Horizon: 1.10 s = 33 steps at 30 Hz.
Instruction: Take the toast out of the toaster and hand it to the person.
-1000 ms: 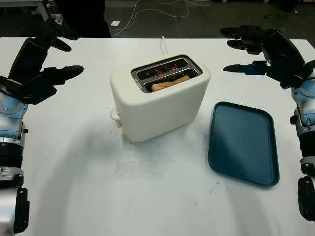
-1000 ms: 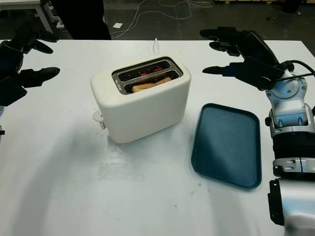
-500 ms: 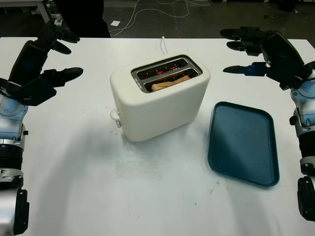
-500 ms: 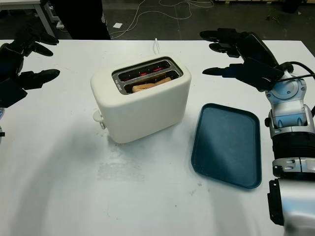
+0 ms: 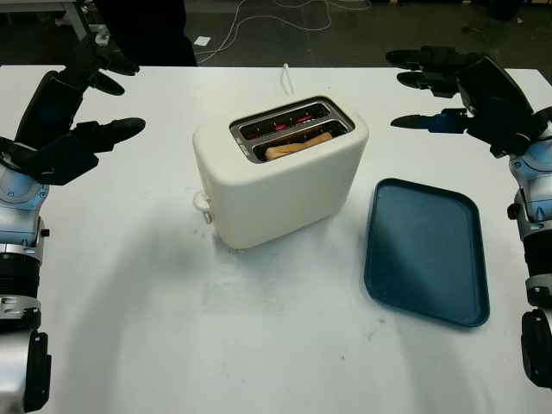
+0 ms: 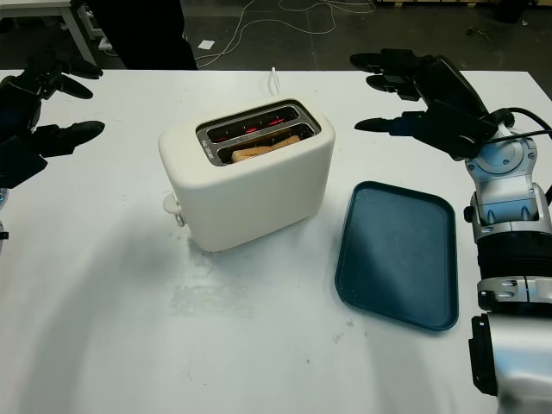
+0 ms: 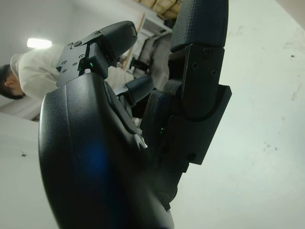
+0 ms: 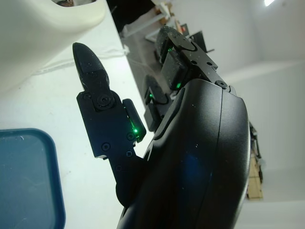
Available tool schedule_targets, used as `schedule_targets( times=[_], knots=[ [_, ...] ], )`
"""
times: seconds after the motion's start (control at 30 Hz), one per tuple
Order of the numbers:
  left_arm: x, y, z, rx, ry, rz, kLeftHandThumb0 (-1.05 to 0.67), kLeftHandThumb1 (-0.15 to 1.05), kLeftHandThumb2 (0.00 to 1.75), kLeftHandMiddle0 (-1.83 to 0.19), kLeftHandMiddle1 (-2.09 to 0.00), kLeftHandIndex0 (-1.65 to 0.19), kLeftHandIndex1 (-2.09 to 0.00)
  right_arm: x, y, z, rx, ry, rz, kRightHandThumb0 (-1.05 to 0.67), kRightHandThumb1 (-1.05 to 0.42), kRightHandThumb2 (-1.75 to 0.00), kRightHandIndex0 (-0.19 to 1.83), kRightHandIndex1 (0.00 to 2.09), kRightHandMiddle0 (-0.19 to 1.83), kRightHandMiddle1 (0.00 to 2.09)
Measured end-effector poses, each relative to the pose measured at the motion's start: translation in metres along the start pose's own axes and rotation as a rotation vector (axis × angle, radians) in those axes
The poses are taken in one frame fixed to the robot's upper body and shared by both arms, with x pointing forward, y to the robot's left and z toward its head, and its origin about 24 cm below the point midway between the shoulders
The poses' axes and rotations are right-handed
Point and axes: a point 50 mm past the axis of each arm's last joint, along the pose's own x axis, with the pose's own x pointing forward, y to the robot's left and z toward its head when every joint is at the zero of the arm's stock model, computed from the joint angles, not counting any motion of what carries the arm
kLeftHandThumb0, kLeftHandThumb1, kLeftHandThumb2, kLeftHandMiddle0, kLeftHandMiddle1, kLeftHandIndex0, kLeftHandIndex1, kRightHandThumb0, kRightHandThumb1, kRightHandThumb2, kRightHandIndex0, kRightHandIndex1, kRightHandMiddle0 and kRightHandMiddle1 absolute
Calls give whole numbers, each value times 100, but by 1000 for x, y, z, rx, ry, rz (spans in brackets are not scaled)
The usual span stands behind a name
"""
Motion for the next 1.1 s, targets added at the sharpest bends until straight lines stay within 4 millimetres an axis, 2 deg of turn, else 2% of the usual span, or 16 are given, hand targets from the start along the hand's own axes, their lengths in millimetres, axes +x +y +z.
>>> schedule_targets(
  times=[1.1],
  knots=[
    [0,0,0,-5,3,3,-105,92,28,0,-149,0,-130,-1,1,-4,8,11,2,-39,-73,0,55,0,53,0]
  ],
)
